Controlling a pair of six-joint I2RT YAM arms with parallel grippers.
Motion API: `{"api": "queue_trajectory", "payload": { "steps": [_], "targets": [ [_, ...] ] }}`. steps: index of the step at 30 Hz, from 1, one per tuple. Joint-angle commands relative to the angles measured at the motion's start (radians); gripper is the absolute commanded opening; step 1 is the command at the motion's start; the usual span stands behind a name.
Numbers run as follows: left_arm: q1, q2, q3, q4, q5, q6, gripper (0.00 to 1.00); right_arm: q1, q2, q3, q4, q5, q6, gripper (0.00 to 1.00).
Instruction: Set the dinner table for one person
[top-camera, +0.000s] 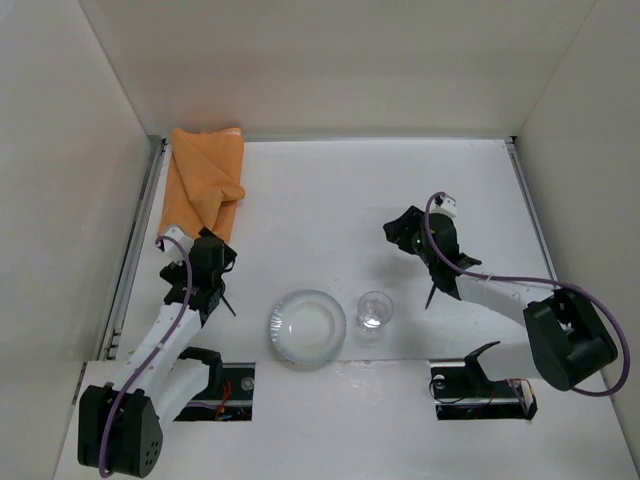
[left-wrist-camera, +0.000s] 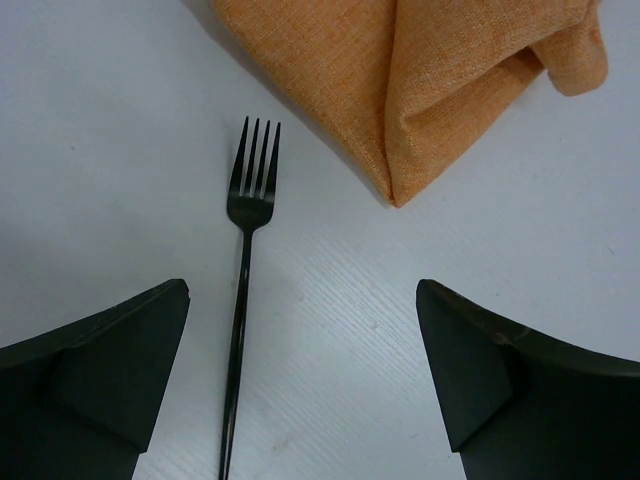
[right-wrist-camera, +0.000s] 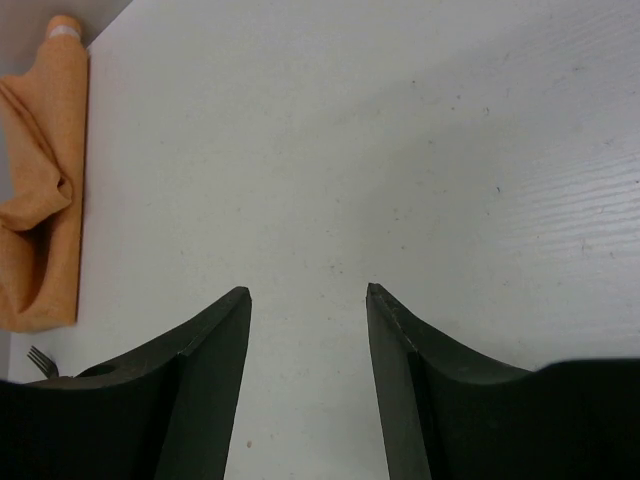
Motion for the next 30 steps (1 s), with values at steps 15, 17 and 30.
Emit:
{"api": "queue_trajectory", "payload": {
  "steps": [15, 17, 30],
  "targets": [
    [0.019, 0.175, 0.119, 0.264, -0.013, 0.028, 1.00, 0.006, 0.033, 0.043, 0.031, -0.058, -0.008, 0.09],
    [0.035, 0.222, 0.145, 0.297, -0.031, 0.036, 1.00, 0.013, 0.033, 0.046, 0.030, -0.061, -0.008, 0.08],
    [0.183, 0.499, 0.297, 0.471, 0.102, -0.012, 0.47, 0.039, 0.067, 0.074, 0.028, -0.095, -0.031, 0.57]
  ]
}}
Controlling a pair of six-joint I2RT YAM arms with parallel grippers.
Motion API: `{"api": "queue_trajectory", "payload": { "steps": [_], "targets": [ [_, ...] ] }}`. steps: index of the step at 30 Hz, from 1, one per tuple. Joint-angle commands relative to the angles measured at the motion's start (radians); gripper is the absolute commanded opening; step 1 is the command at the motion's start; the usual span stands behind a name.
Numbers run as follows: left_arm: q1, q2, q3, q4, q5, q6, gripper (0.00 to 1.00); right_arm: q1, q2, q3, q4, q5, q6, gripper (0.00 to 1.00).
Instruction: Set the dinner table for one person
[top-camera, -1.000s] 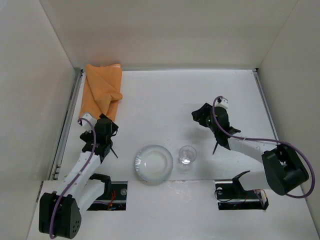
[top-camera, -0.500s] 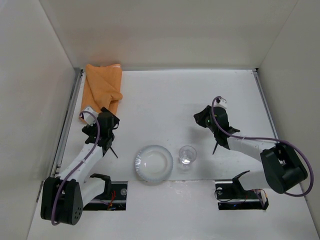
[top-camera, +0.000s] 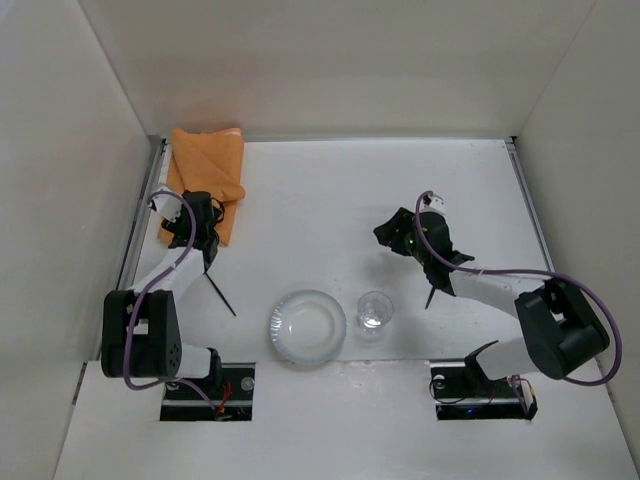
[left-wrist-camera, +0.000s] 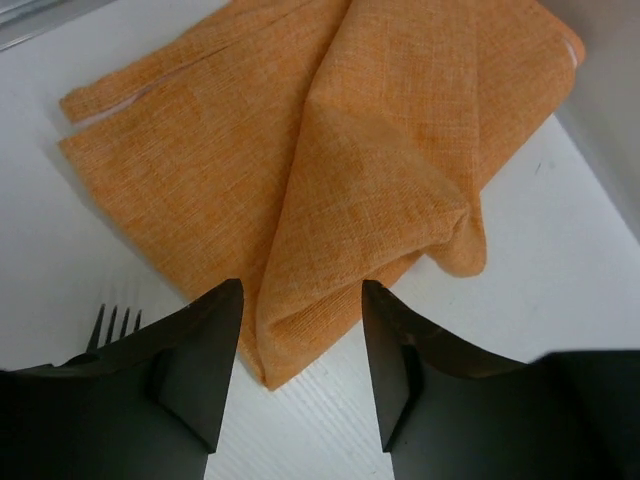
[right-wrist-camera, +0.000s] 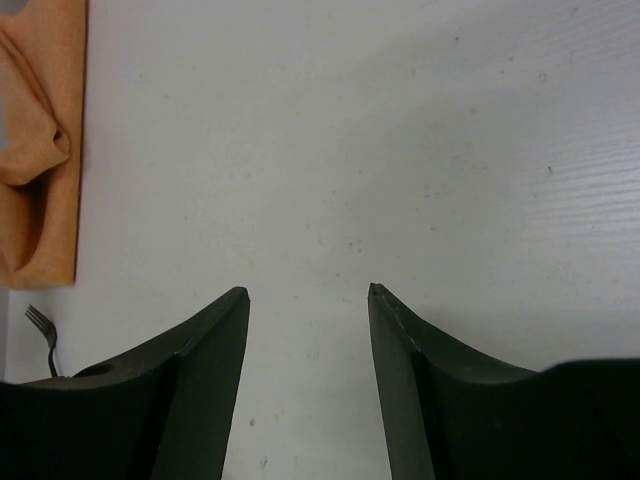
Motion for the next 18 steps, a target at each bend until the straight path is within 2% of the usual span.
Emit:
{"api": "queue_trajectory", "payload": {
  "steps": [1, 5, 9, 10, 13, 17, 18],
  "targets": [
    [0.056, 0.048, 0.063, 0.092, 0.084, -0.051, 0.50, 0.027, 0.007, 0.048, 0.029, -0.021, -0.018, 0.57],
    [0.129, 0.157, 0.129, 0.141, 0.228, -0.088, 0.68, 0.041, 0.036, 0.063, 0.027, -0.031, -0.018, 0.57],
    [0.147, 0.266, 0.203, 0.120, 0.244, -0.103, 0.70, 0.051, 0.052, 0.074, 0.024, -0.038, -0.031, 0.57],
    [0.153, 0.298, 0.221, 0.112, 0.245, -0.105, 0.68, 0.051, 0.056, 0.075, 0.024, -0.038, -0.032, 0.57],
    [0.152, 0.372, 0.256, 0.096, 0.247, -0.117, 0.53, 0.054, 0.053, 0.080, 0.017, -0.038, -0.033, 0.57],
    [0.120, 0.441, 0.318, 0.077, 0.253, -0.108, 0.46, 0.053, 0.058, 0.080, 0.015, -0.038, -0.035, 0.57],
    [0.109, 0.450, 0.332, 0.077, 0.253, -0.099, 0.39, 0.053, 0.059, 0.080, 0.015, -0.039, -0.035, 0.57]
  ]
}}
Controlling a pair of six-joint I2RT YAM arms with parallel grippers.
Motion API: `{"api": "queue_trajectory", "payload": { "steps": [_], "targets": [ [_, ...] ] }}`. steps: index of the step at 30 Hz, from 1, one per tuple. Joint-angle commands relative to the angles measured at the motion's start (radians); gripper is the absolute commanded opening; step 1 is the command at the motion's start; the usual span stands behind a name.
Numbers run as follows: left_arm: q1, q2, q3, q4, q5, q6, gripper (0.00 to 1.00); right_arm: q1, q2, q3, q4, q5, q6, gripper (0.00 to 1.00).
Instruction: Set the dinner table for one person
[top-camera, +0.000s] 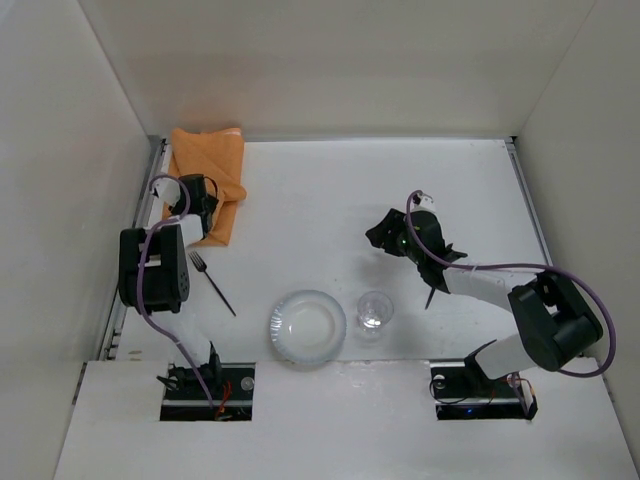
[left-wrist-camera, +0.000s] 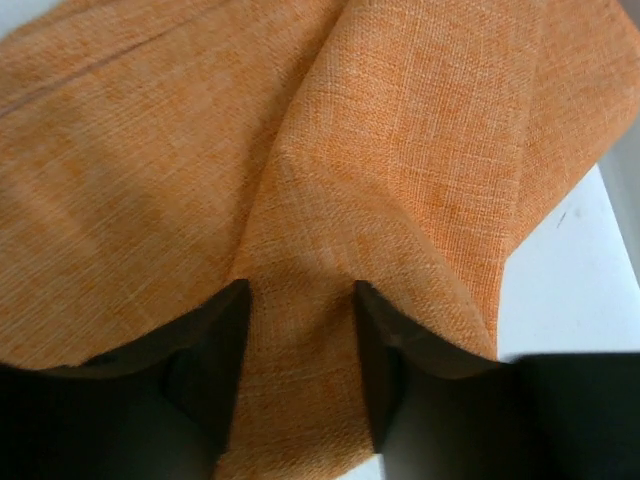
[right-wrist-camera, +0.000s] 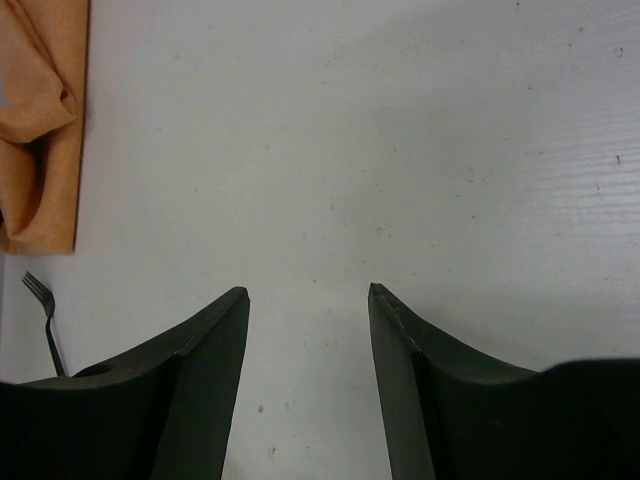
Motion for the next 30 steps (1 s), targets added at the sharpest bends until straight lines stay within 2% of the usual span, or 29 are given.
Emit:
{"api": "queue_trajectory", "payload": {
  "steps": [1, 3, 7, 16, 23, 25, 30],
  "targets": [
    [-0.038, 0.015, 0.074, 0.000, 0.022, 0.010, 0.33, 0.009, 0.007, 0.043, 0.021, -0.007, -0.017, 0.57],
    [-0.065, 0.031, 0.085, 0.000, 0.043, 0.018, 0.21, 0.010, 0.006, 0.043, 0.021, -0.003, -0.022, 0.57],
    [-0.148, 0.070, 0.078, 0.038, 0.099, 0.013, 0.14, 0.010, 0.007, 0.040, 0.021, -0.009, -0.019, 0.57],
    [-0.355, 0.195, 0.097, 0.086, 0.166, 0.010, 0.11, 0.006, -0.010, 0.031, 0.021, 0.002, -0.024, 0.58],
    [-0.469, 0.134, 0.114, 0.047, 0.157, 0.042, 0.10, -0.001, -0.019, 0.023, 0.026, 0.005, -0.027, 0.59],
    [-0.472, 0.080, 0.089, 0.044, 0.133, 0.047, 0.13, -0.005, -0.019, 0.022, 0.027, 0.003, -0.022, 0.59],
    [-0.473, -0.050, 0.046, 0.044, 0.004, 0.080, 0.44, -0.001, -0.017, 0.025, 0.029, 0.005, -0.024, 0.59]
  ]
}}
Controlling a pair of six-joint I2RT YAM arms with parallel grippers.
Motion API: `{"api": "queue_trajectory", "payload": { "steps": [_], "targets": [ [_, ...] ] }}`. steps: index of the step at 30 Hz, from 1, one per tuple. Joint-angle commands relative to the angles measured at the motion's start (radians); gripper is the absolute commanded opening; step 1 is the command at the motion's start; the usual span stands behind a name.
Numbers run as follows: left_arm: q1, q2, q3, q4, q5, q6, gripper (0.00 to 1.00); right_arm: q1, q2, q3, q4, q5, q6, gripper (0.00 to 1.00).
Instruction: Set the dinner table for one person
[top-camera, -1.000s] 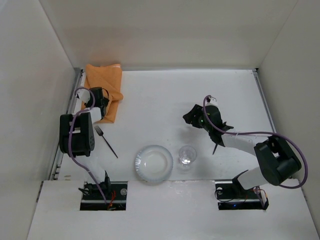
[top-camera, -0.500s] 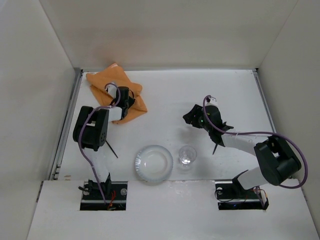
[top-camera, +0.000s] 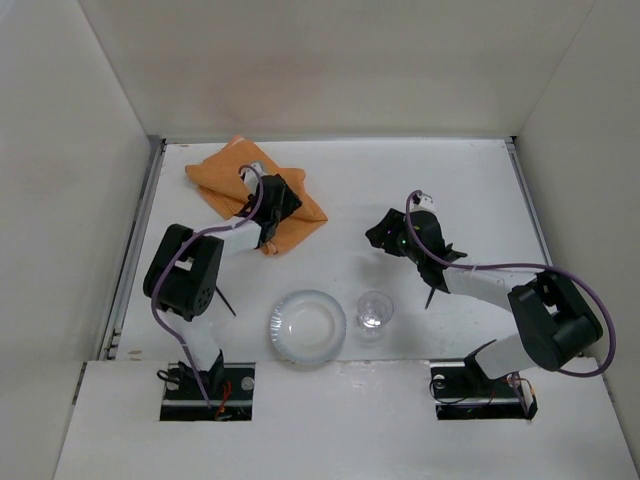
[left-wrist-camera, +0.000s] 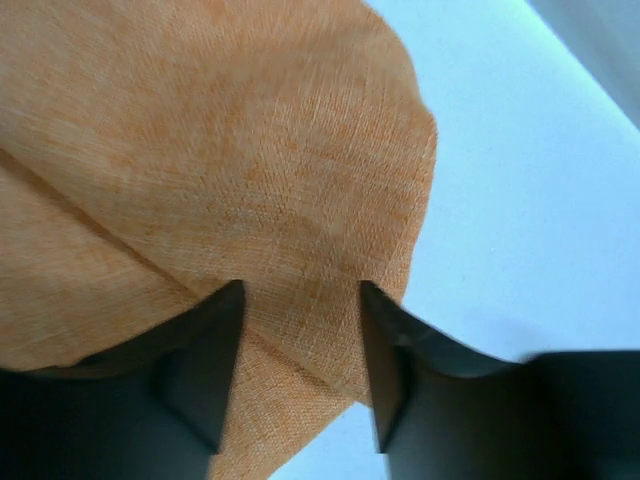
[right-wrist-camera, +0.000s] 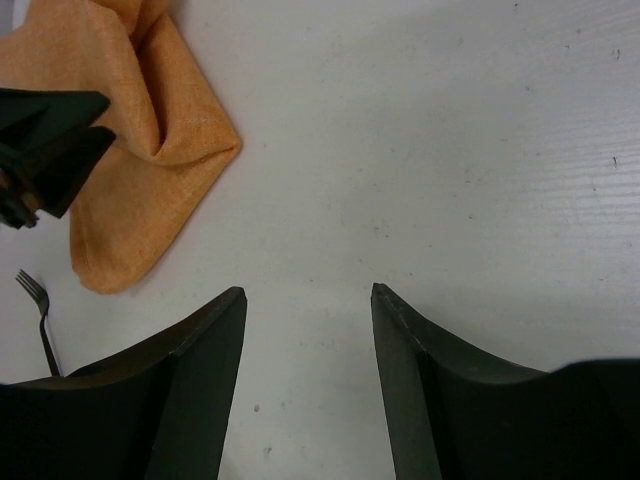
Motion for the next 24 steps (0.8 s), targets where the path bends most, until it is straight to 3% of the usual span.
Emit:
{"api": "queue_trajectory", "payload": {
  "steps": [1, 6, 16, 19, 21, 24],
  "targets": [
    [0.013, -0.117, -0.006, -0.024, -0.105, 0.048, 0.50, 0.000, -0.011, 0.028, 0.030, -0.002, -0.009, 0.59],
    [0.043, -0.059, 0.106, -0.068, -0.181, 0.062, 0.65, 0.000, -0.012, 0.031, 0.030, 0.005, -0.016, 0.59],
    [0.046, 0.276, 0.590, -0.303, -0.106, 0.203, 0.74, 0.004, -0.018, 0.031, 0.030, 0.008, -0.016, 0.59],
    [0.043, 0.366, 0.706, -0.451, 0.003, 0.209, 0.68, 0.004, -0.030, 0.025, 0.032, 0.008, -0.019, 0.59],
    [0.029, 0.370, 0.695, -0.470, 0.038, 0.223, 0.63, 0.004, -0.038, 0.019, 0.032, 0.008, -0.011, 0.59],
    [0.013, 0.350, 0.632, -0.437, 0.052, 0.253, 0.46, -0.002, -0.053, 0.009, 0.033, 0.010, -0.008, 0.59]
  ]
}}
